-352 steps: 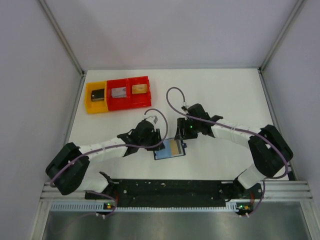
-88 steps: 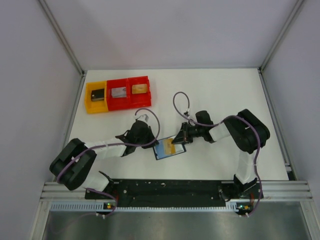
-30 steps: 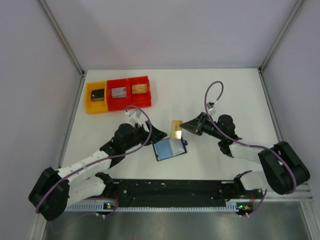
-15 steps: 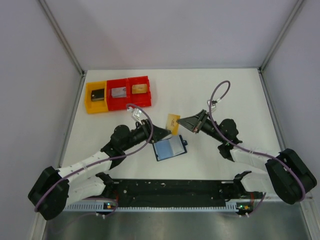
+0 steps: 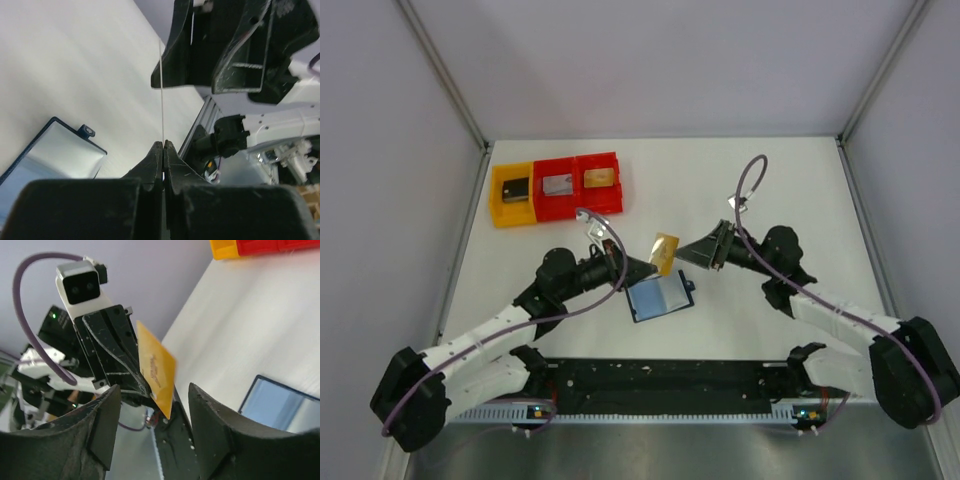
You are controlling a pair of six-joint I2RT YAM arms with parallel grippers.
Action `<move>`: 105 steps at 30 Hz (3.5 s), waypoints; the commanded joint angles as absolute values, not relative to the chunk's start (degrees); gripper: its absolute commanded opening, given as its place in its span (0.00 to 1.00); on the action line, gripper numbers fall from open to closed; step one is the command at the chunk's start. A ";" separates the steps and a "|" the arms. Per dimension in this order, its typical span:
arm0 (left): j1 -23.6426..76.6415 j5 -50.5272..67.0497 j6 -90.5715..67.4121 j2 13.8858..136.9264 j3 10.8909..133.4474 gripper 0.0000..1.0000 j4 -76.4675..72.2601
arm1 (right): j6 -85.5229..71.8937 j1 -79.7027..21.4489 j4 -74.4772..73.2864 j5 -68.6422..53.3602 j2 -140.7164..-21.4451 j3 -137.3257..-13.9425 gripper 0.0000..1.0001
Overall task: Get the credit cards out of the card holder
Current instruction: Remove the credit card from the card holder, then place the credit card in the storage box.
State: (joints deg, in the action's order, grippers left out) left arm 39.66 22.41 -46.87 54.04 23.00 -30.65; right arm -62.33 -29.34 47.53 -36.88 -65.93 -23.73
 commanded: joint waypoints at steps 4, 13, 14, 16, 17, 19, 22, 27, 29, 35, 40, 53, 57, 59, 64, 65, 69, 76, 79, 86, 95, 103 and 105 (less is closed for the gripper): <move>39.29 37.51 -23.15 54.49 37.69 0.00 -6.71 | -15.78 -27.16 -7.41 -47.55 -55.64 -47.17 0.67; 39.37 45.00 -0.63 58.18 53.60 0.00 21.60 | -3.70 -28.03 -18.28 -57.47 -57.48 -57.12 0.66; 39.37 45.61 1.04 58.62 54.92 0.00 23.36 | -3.17 -28.56 -18.89 -58.61 -58.09 -57.74 0.65; 39.46 46.75 3.59 59.58 57.12 0.00 26.79 | -1.50 -29.96 -20.65 -59.41 -59.32 -58.97 0.62; 39.64 47.45 4.21 60.11 58.09 0.00 27.42 | -0.89 -30.67 -21.26 -59.33 -59.94 -59.32 0.61; 39.90 48.69 5.71 61.25 59.76 0.00 30.05 | -0.35 -31.72 -21.62 -59.67 -61.08 -59.85 0.56; 40.52 49.04 7.47 62.93 61.52 0.00 33.30 | 1.39 -33.22 -21.97 -60.90 -62.40 -60.64 0.50; 40.96 48.43 9.23 64.34 62.66 0.00 36.12 | 2.55 -34.71 -22.59 -62.57 -64.68 -61.70 0.38; 41.04 48.52 9.23 64.51 62.93 0.00 36.04 | 2.72 -35.07 -23.20 -63.63 -65.47 -61.87 0.34; 41.22 48.87 9.58 65.12 64.07 0.00 36.65 | 4.30 -36.56 -25.40 -64.25 -66.71 -62.31 0.03; 41.04 45.54 8.88 64.60 63.64 0.02 36.13 | 4.22 -36.65 -25.05 -59.35 -65.31 -61.70 0.00; 40.87 7.84 -30.64 43.96 36.14 0.69 -13.16 | -51.02 -28.92 32.38 -36.41 -57.22 -35.88 0.00; 40.96 4.58 -43.13 42.37 29.98 0.68 -20.82 | -67.11 -30.49 47.52 -25.34 -55.99 -26.91 0.00; 41.04 4.39 -47.88 42.36 28.05 0.67 -23.28 | -70.91 -32.51 50.09 -20.94 -56.33 -24.97 0.00; 41.22 5.71 -54.75 45.52 26.80 0.63 -29.44 | -74.00 -38.05 52.21 -12.23 -56.43 -23.56 0.00; 41.13 5.89 -55.36 46.40 26.98 0.62 -30.05 | -74.26 -39.01 52.21 -10.65 -56.34 -23.55 0.00; 41.48 6.68 -57.65 48.69 26.72 0.61 -33.92 | -76.28 -41.31 51.59 -6.33 -56.60 -23.03 0.00; 42.63 8.52 -58.80 51.59 27.33 0.54 -38.05 | -76.99 -43.42 51.68 -3.34 -57.30 -22.59 0.00; 42.89 9.23 -59.06 52.56 27.60 0.47 -39.02 | -77.25 -43.68 51.86 -2.90 -57.57 -22.50 0.00; 43.15 8.44 -59.50 52.47 27.07 0.10 -39.55 | -77.61 -43.77 51.94 -2.90 -58.36 -22.32 0.00; 42.37 -1.39 -60.38 50.45 23.91 0.00 -39.03 | -75.68 -42.81 51.42 -2.55 -56.87 -19.60 0.33; 32.10 -2.99 -67.75 53.25 21.71 0.00 -38.06 | -64.97 -35.78 29.31 -4.04 -45.98 -20.12 0.97; 27.71 -2.55 -69.51 55.10 21.80 0.00 -38.32 | -60.06 -34.20 21.13 -3.61 -42.38 -21.61 0.99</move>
